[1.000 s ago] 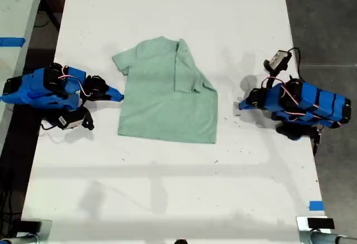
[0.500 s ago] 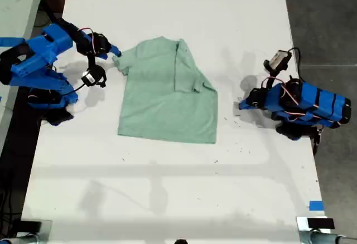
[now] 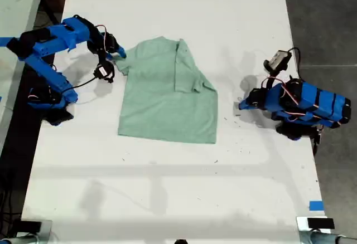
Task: Fold t shirt
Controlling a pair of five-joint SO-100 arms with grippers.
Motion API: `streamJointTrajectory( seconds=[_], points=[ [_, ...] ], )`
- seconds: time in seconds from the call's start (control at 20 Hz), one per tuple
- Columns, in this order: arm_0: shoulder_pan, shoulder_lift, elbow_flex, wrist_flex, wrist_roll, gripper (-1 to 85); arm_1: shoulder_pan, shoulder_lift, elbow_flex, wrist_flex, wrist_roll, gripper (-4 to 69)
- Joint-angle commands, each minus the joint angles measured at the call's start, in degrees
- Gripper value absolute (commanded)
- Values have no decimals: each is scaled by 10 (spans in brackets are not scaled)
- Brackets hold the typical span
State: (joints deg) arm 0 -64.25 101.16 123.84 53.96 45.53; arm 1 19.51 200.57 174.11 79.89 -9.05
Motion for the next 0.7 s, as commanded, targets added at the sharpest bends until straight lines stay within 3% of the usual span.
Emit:
streamJointTrajectory(
  seconds=[0.0,0.05,0.2,0.3,0.45,0.65],
  points=[
    [-13,-95,-62,0,5,136,-6,6,18,0,3,-20],
    [-17,-137,-87,12,2,1,-6,6,18,0,2,-20],
    [-18,-144,-131,59,-8,0,-7,6,18,0,0,-20],
    [18,-78,-185,124,-29,0,-7,6,18,0,0,-20],
    [112,-55,-361,244,-89,0,-7,6,18,0,0,-20],
    [257,-206,-649,314,-175,10,-7,6,17,0,0,-20]
  ],
)
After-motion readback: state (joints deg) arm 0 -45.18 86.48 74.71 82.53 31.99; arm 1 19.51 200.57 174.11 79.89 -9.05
